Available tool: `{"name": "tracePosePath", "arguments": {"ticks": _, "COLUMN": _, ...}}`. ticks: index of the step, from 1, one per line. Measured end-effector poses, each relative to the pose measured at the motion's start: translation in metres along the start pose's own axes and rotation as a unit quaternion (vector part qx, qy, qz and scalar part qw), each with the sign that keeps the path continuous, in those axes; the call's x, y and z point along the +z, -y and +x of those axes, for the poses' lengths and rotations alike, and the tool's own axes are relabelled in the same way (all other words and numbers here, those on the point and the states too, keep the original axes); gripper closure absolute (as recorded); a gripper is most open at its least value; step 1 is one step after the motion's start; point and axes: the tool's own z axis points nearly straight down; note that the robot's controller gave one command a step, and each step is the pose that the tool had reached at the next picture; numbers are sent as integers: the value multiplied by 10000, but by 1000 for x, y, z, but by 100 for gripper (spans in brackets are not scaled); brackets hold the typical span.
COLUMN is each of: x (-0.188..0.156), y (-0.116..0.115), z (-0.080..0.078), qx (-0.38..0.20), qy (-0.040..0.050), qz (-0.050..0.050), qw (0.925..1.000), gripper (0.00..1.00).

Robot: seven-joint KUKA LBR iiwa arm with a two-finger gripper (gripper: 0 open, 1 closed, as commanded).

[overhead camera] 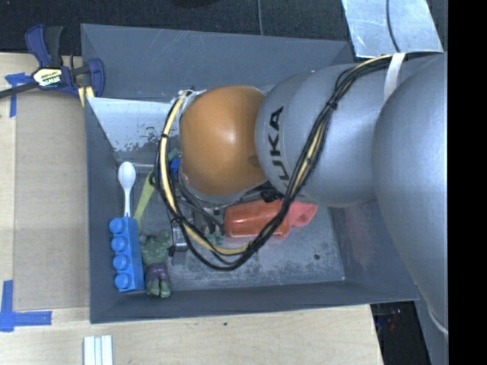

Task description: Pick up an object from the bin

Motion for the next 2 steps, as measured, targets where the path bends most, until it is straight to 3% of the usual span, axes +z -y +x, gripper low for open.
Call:
{"name": "tracePosePath", "arguments": {"ticks": 1, "x": -21, "y": 21, "z": 3, "qx": 138, "qy": -45, "qz": 11, "qw": 9999, "gripper": 0}}
{"name": "tracePosePath", "arguments": {"ticks": 2, "x": 25, "y": 54, "z": -18, "qx": -348, "qy": 26, "qz": -2, "qw": 9994, "gripper": 0}}
